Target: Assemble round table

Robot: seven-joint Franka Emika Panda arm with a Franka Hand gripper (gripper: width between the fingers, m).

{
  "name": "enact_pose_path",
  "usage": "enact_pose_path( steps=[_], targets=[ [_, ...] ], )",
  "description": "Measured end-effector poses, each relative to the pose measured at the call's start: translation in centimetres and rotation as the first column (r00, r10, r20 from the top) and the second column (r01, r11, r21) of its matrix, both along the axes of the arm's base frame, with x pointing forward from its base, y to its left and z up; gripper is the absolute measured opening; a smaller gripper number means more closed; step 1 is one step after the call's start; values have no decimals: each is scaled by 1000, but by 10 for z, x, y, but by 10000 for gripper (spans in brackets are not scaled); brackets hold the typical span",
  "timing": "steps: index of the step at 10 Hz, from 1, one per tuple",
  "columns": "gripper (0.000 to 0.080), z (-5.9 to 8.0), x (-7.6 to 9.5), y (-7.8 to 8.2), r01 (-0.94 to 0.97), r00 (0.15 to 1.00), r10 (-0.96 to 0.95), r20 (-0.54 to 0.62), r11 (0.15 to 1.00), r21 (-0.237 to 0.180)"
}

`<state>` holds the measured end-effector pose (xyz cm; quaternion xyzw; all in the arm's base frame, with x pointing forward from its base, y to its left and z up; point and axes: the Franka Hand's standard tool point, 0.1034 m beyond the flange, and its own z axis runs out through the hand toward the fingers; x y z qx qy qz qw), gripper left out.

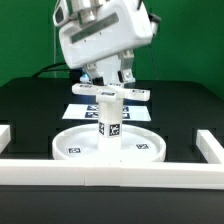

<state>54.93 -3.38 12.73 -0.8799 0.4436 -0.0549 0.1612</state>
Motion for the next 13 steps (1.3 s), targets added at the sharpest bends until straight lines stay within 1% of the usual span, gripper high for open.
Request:
enact_pose_path(
  steps=[1, 2, 5, 6, 7, 8, 9, 10, 11, 12, 13],
  targets=[
    [645, 9, -3, -2, 0, 1000, 0, -9, 1000, 16],
    [649, 15, -5, -5, 6, 1000, -6, -4, 1000, 19],
    [649, 11, -6, -5, -20, 1000, 20, -4, 1000, 11],
    [649, 10, -6, -4, -61, 998, 61, 3, 998, -1],
    [649, 9, -6, -1, -253, 967, 255, 11, 964, -88],
    [649, 10, -5, 5, -417, 907, 421, -5, 895, -159],
    [649, 10, -5, 7, -551, 830, 556, -29, 813, -186],
    [649, 11, -5, 11, -666, 743, 665, -84, 719, -197],
    [649, 12, -2, 10, -706, 701, 709, -79, 673, -220],
    [649, 11, -3, 8, -739, 663, 744, -82, 634, -227],
    [649, 11, -4, 8, -786, 602, 794, -82, 570, -240]
  ],
)
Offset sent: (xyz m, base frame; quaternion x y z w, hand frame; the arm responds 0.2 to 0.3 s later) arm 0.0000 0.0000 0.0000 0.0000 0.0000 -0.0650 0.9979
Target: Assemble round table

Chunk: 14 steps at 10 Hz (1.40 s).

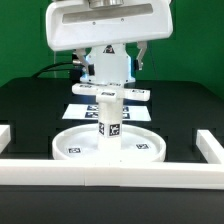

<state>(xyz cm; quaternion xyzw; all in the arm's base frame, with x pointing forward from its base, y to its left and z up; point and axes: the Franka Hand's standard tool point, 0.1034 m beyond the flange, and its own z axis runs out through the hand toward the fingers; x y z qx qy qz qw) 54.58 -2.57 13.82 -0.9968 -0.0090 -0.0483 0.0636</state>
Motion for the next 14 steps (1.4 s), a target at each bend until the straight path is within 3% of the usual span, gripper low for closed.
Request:
enact_pose_path(
  steps=[2, 4, 6, 8, 10, 14],
  targets=[
    [649, 0, 0, -1, -127, 992, 127, 14, 992, -17],
    [649, -1, 4, -3, -425, 902, 431, 31, 898, -117],
    [649, -1, 4, 0, -552, 828, 560, 14, 820, -150],
    [649, -2, 4, -3, -623, 774, 633, 11, 765, -160],
    [649, -9, 8, 3, -526, 847, 532, 7, 838, -144],
    [649, -21, 10, 1, -518, 852, 523, -4, 843, -143]
  ],
)
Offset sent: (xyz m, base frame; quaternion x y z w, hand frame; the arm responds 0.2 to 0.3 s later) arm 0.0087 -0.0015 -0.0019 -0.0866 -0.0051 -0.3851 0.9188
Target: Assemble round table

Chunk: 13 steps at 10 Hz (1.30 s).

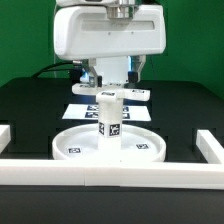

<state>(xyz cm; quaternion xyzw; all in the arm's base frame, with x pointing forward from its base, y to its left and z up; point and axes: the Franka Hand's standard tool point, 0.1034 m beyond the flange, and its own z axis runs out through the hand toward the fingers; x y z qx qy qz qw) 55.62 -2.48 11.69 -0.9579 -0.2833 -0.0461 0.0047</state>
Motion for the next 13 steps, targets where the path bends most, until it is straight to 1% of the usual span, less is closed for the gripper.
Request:
enact_pose_path(
  steps=[3, 7, 8, 9, 13],
  targets=[
    [649, -4, -2, -5, 2, 1000, -2, -5, 1000, -2],
    [649, -8, -2, -5, 2, 1000, -2, -4, 1000, -4],
    [533, -8, -2, -5, 2, 1000, -2, -2, 1000, -5],
    [433, -8, -2, -5, 1, 1000, -1, 0, 1000, -5],
    [433, -8, -2, -5, -8, 1000, 8, 3, 1000, -7]
  ],
)
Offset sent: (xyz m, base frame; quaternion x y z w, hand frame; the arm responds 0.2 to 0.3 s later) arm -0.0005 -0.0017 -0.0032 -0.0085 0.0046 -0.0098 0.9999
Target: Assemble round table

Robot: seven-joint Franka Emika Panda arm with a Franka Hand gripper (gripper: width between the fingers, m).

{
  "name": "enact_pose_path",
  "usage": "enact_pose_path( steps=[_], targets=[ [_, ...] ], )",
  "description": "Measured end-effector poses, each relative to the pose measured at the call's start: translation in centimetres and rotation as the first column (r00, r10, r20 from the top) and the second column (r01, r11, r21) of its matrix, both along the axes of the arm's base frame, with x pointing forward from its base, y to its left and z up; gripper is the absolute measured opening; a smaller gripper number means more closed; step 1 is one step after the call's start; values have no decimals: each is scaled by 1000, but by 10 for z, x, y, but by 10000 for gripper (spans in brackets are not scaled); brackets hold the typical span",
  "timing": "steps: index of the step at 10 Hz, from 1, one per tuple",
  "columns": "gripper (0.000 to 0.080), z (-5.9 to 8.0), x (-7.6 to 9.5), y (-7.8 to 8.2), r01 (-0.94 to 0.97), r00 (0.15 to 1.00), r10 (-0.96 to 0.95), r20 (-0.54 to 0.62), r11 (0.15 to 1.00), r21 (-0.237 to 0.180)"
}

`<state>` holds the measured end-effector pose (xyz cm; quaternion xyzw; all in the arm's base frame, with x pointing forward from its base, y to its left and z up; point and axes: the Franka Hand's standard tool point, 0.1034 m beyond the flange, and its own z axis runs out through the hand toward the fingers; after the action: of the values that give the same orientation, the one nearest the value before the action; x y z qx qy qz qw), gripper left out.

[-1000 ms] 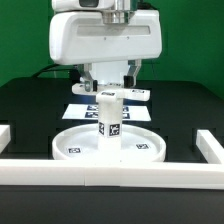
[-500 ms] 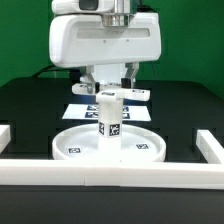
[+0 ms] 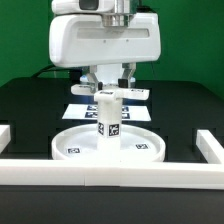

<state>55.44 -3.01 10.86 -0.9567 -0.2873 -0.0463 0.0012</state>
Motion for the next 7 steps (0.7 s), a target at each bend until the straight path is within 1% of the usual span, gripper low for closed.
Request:
enact_pose_path(
  steps=[3, 4, 5, 7],
  targets=[
    [433, 0, 0, 0, 35, 999, -35, -1, 999, 5],
    [435, 0, 0, 0, 139, 990, -139, -2, 990, 17],
    [435, 0, 1, -1, 232, 973, -233, 1, 972, 39],
    [435, -1, 2, -3, 462, 885, -465, 7, 881, 98]
  ],
)
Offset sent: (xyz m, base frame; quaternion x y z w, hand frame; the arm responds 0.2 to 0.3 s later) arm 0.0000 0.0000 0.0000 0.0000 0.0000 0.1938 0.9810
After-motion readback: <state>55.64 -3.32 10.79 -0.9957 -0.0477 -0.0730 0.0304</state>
